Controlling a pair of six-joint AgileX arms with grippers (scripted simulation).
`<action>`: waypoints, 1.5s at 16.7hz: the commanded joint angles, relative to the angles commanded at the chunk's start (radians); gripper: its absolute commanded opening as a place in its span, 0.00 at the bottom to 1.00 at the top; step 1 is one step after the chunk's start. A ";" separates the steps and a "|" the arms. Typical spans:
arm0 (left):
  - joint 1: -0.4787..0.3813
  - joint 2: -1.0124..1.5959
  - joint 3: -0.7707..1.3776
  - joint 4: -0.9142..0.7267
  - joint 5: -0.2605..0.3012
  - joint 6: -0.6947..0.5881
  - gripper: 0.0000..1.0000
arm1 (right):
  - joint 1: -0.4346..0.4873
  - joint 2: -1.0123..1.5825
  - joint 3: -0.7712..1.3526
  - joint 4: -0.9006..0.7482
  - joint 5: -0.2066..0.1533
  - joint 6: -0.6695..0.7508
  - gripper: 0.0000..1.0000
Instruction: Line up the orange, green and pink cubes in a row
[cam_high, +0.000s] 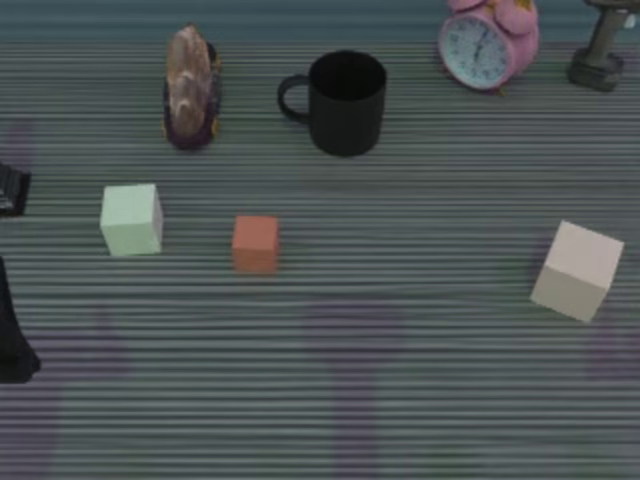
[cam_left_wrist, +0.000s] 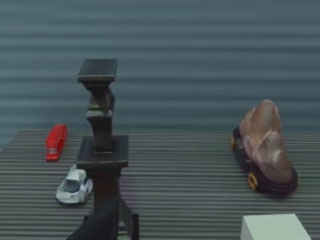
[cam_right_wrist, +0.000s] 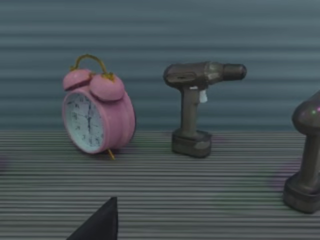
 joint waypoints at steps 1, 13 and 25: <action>0.000 0.000 0.000 0.000 0.000 0.000 1.00 | 0.000 0.000 0.000 0.000 0.000 0.000 1.00; -0.153 0.684 0.638 -0.408 0.004 -0.125 1.00 | 0.000 0.000 0.000 0.000 0.000 0.000 1.00; -0.396 1.992 1.696 -1.104 0.004 -0.328 1.00 | 0.000 0.000 0.000 0.000 0.000 0.000 1.00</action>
